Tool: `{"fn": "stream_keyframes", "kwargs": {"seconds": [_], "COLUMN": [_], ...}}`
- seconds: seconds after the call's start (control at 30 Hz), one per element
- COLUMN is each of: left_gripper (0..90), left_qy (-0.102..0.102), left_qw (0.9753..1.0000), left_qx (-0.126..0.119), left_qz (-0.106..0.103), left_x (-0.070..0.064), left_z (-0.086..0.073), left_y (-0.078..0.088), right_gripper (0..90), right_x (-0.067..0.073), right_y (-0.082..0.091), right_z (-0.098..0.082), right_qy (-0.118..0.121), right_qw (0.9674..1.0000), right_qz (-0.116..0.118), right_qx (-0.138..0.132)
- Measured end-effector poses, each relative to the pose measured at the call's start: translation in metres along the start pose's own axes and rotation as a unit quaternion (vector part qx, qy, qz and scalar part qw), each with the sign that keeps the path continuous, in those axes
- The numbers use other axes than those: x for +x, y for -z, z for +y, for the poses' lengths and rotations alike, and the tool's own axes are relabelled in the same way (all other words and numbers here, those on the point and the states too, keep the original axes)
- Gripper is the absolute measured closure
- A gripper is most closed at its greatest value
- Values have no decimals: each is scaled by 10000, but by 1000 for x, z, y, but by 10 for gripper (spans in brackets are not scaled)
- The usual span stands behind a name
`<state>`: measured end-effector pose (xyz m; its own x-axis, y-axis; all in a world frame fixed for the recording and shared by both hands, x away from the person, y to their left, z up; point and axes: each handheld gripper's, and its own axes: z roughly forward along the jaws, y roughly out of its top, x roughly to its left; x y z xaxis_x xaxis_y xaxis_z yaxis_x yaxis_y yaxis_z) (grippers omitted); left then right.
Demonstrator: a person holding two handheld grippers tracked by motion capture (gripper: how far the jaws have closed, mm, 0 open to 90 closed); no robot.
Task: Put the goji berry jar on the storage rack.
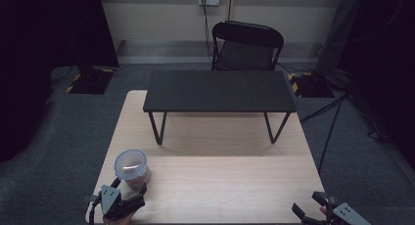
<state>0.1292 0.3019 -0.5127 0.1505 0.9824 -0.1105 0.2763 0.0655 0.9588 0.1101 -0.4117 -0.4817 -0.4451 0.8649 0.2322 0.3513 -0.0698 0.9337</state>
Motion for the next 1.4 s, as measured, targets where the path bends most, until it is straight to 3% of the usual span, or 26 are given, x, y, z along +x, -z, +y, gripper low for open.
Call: {"fn": "stream_keyframes", "kwargs": {"seconds": [0.27,0.5,0.63,0.77,1.1,1.4], "left_gripper": [18,0,0,0,0,0], "left_qy": [27,-83,-221,-234,-378,-294], "left_qw": [9999,9998,9994,9991,9986,9989], "left_qx": [-107,-205,-256,-309,-227,-65], "left_qz": [25,26,79,177,277,356], "left_x": [5,5,3,-1,-5,-8], "left_z": [-1,-5,-7,-9,-5,4], "left_y": [-18,-30,-35,-40,-49,-57], "right_gripper": [35,35,35,35,41,41], "right_x": [-1,-1,-1,-1,0,0], "right_y": [1,0,-1,-1,1,2], "right_z": [0,0,0,0,-1,-1], "right_qy": [-7,-6,-4,12,27,30], "right_qw": [10000,10000,10000,10000,10000,10000], "right_qz": [1,12,29,40,29,28], "right_qx": [-7,18,35,25,-14,-24]}}
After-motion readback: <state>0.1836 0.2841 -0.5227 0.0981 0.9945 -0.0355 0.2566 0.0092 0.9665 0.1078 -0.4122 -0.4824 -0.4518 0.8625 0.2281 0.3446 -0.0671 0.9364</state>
